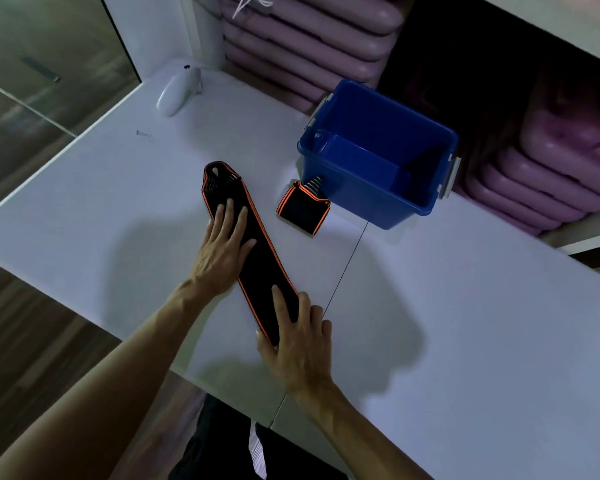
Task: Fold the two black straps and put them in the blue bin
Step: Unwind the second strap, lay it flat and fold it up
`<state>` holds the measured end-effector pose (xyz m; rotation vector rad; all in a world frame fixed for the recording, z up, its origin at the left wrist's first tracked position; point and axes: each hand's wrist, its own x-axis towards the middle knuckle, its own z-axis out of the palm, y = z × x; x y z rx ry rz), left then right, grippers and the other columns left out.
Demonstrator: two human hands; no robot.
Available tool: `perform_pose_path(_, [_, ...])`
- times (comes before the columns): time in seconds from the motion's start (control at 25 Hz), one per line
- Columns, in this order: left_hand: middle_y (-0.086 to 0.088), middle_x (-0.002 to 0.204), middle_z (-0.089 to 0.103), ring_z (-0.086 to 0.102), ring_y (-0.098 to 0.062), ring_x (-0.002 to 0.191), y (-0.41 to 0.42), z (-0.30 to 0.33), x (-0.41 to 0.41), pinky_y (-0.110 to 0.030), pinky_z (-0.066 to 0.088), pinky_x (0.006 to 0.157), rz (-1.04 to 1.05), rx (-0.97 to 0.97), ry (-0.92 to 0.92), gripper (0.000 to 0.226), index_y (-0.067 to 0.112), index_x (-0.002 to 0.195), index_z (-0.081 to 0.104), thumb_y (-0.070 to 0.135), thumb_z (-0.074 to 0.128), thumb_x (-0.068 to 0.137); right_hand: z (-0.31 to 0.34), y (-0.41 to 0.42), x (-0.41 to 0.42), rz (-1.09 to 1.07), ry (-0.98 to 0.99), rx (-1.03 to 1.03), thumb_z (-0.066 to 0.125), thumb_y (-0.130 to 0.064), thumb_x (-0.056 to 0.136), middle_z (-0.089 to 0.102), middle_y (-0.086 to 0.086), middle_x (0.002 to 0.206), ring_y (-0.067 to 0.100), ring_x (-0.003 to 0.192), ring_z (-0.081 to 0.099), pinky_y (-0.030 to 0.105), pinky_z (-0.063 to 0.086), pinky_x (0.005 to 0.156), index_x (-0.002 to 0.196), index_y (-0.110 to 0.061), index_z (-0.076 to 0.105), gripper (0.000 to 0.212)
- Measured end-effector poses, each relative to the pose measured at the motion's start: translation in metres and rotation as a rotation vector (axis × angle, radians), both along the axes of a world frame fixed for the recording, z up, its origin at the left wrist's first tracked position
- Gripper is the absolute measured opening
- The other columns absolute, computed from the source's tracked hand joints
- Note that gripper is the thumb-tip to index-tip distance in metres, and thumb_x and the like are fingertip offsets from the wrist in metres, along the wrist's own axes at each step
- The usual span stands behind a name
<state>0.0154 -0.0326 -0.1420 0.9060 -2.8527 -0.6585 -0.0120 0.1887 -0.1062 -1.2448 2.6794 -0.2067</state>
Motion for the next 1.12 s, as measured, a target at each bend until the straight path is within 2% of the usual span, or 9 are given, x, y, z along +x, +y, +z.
perform_pose_path(0.12, [-0.01, 0.161, -0.007, -0.014, -0.024, 0.146, -0.007, 0.0, -0.01, -0.039, -0.001, 0.119, -0.077, 0.021, 0.029, 0.062, 0.014, 0.153, 0.01, 0.041, 0.029, 0.1, -0.004, 0.003, 0.004, 0.011, 0.01, -0.004, 0.055, -0.057, 0.084, 0.048, 0.019, 0.134, 0.031, 0.096, 0.053, 0.04, 0.049, 0.07, 0.145, -0.023, 0.039, 0.071])
perform_pose_path(0.24, [-0.013, 0.161, -0.001, -0.01, -0.026, 0.147, -0.011, -0.001, -0.016, -0.042, 0.002, 0.12, -0.117, -0.001, 0.032, 0.062, 0.013, 0.152, 0.015, 0.041, 0.029, 0.099, -0.009, 0.003, 0.007, 0.0, 0.015, -0.011, 0.053, -0.06, 0.085, 0.045, 0.021, 0.142, 0.032, 0.104, 0.054, 0.04, 0.05, 0.074, 0.148, -0.021, 0.035, 0.076])
perform_pose_path(0.4, [-0.017, 0.16, 0.007, -0.003, -0.032, 0.148, -0.011, -0.001, -0.018, -0.046, 0.007, 0.121, -0.109, -0.067, 0.0, 0.061, 0.012, 0.151, 0.021, 0.042, 0.032, 0.099, -0.011, 0.012, 0.015, 0.015, 0.001, -0.036, 0.039, -0.071, 0.088, 0.026, 0.02, 0.158, 0.034, 0.116, 0.051, 0.042, 0.052, 0.077, 0.154, -0.018, 0.024, 0.085])
perform_pose_path(0.52, [-0.023, 0.156, 0.022, 0.015, -0.04, 0.146, -0.009, 0.002, -0.02, -0.05, 0.018, 0.118, -0.086, -0.189, 0.027, 0.055, 0.009, 0.145, 0.036, 0.038, 0.043, 0.098, -0.011, 0.029, 0.014, 0.113, -0.005, -0.08, 0.032, -0.061, 0.098, 0.022, 0.016, 0.16, 0.034, 0.121, 0.051, 0.042, 0.051, 0.081, 0.154, -0.019, 0.024, 0.071])
perform_pose_path(0.64, [-0.021, 0.133, 0.044, 0.042, -0.04, 0.12, 0.0, 0.012, -0.023, -0.049, 0.039, 0.1, 0.016, -0.252, 0.009, 0.043, 0.011, 0.129, 0.052, 0.036, 0.053, 0.094, -0.016, 0.044, -0.002, 0.224, 0.074, -0.131, 0.052, -0.038, 0.1, 0.033, 0.019, 0.155, 0.034, 0.119, 0.052, 0.04, 0.053, 0.08, 0.15, -0.019, 0.037, 0.055])
perform_pose_path(0.76, [-0.017, 0.111, 0.048, 0.049, -0.035, 0.098, 0.007, 0.021, -0.023, -0.048, 0.048, 0.084, 0.005, -0.244, 0.099, 0.025, 0.008, 0.108, 0.057, 0.028, 0.054, 0.093, -0.016, 0.039, -0.02, 0.325, 0.135, -0.191, 0.062, -0.031, 0.095, 0.05, 0.015, 0.144, 0.032, 0.123, 0.051, 0.041, 0.051, 0.083, 0.134, -0.016, 0.056, 0.042])
perform_pose_path(0.84, [-0.016, 0.108, 0.048, 0.049, -0.032, 0.095, 0.015, 0.027, -0.014, -0.045, 0.049, 0.083, 0.015, -0.187, 0.195, 0.02, 0.007, 0.103, 0.058, 0.024, 0.054, 0.094, -0.015, 0.031, -0.03, 0.417, 0.133, -0.21, 0.061, -0.033, 0.094, 0.054, 0.012, 0.14, 0.03, 0.128, 0.05, 0.041, 0.05, 0.087, 0.124, -0.014, 0.062, 0.036])
perform_pose_path(0.96, [-0.014, 0.11, 0.05, 0.048, -0.028, 0.096, 0.047, 0.035, 0.02, -0.035, 0.045, 0.085, 0.008, -0.126, 0.315, 0.018, 0.007, 0.106, 0.062, 0.021, 0.055, 0.095, -0.018, 0.028, -0.04, 0.478, 0.09, -0.26, 0.058, -0.033, 0.093, 0.061, 0.012, 0.133, 0.031, 0.12, 0.056, 0.042, 0.052, 0.083, 0.119, -0.011, 0.065, 0.035])
perform_pose_path(1.12, [-0.012, 0.111, 0.055, 0.054, -0.024, 0.1, 0.097, 0.031, 0.077, -0.032, 0.049, 0.086, -0.154, -0.035, 0.308, 0.026, 0.007, 0.107, 0.066, 0.027, 0.06, 0.092, -0.026, 0.026, -0.044, 0.515, 0.091, -0.268, 0.06, -0.033, 0.095, 0.062, 0.016, 0.129, 0.033, 0.111, 0.059, 0.042, 0.055, 0.079, 0.121, -0.008, 0.063, 0.037])
